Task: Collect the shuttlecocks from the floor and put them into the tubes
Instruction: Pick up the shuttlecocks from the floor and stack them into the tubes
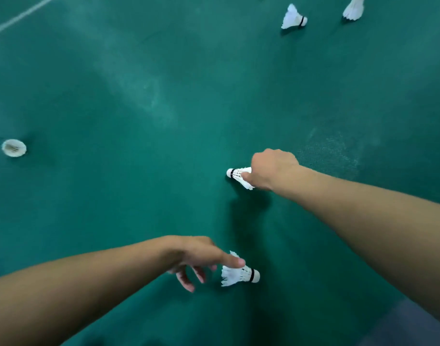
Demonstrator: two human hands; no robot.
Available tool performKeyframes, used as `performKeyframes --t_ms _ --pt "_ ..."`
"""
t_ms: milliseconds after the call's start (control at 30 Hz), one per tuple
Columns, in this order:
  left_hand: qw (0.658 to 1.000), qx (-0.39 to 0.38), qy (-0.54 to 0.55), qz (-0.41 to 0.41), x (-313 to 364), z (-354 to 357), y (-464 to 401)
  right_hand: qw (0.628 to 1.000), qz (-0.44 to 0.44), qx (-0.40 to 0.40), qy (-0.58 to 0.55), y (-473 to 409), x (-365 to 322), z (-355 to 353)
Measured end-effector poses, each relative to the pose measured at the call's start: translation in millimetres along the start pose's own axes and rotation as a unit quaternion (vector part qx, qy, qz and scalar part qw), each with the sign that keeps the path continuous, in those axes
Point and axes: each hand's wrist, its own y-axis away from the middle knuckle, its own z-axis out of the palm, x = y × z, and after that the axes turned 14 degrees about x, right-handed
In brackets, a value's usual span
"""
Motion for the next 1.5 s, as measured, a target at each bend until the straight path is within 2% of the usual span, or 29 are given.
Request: performKeyframes --t_ms 67,133,200,300,367,500,567,700,867,967,1033,1133,1233,1367,1500 --pt "0.998 -0.039 0.045 -0.014 -8.2 16.7 -7.5 0.997 0.072 0.008 -0.034 -1.5 -0.7 16.1" --pt "0.994 0.003 0.107 0.000 -17.0 38.0 -17.8 0.984 0.153 -0.007 -0.095 -3.2 -0.7 27.6" --pt "0.979 0.083 0.184 0.031 -21.4 60.3 -22.6 0.960 0.209 -0.041 -0.180 -3.6 -0.6 36.1" --pt "0.962 0.157 0.209 0.080 -19.8 70.6 -23.5 0.951 0.180 -0.060 -0.244 -3.2 -9.2 46.9" --pt "0.951 0.204 0.188 0.136 -13.4 60.9 -21.0 0.951 0.159 -0.020 -0.265 -4.8 -15.0 51.0" --pt "0.915 0.342 0.016 0.215 -2.4 22.0 -19.8 0.947 0.170 0.077 -0.261 -9.5 -18.5 39.7" --pt "0.901 0.369 0.028 0.226 0.4 8.0 -22.2 0.955 0.150 0.092 -0.241 -10.5 -19.5 31.9" --pt "0.886 0.379 0.179 0.198 1.1 -0.6 -26.3 0.950 0.143 0.092 -0.262 -9.5 -18.0 22.5" --pt "0.859 0.395 0.261 0.193 11.1 -17.3 -14.9 0.908 0.185 0.091 -0.366 2.0 -9.1 2.5" --pt "0.842 0.376 0.331 0.201 27.6 -43.0 4.5 0.912 0.191 0.081 -0.352 14.3 6.3 -27.7" --pt "0.816 0.348 0.422 0.188 44.6 -61.0 19.2 0.904 0.211 0.103 -0.356 16.9 18.0 -54.6" --pt "0.771 0.304 0.529 0.185 83.2 -92.6 54.7 0.871 0.245 0.171 -0.390 17.5 37.4 -114.4" --pt "0.758 0.294 0.532 0.240 122.6 -123.0 95.1 0.870 0.231 0.209 -0.381 21.6 53.3 -167.8" --pt "0.769 0.313 0.455 0.322 169.4 -156.4 157.4 0.870 0.223 0.244 -0.365 35.7 70.8 -224.9" --pt "0.779 0.327 0.408 0.345 216.8 -188.3 280.6 0.877 0.245 0.233 -0.342 94.6 91.1 -334.5"
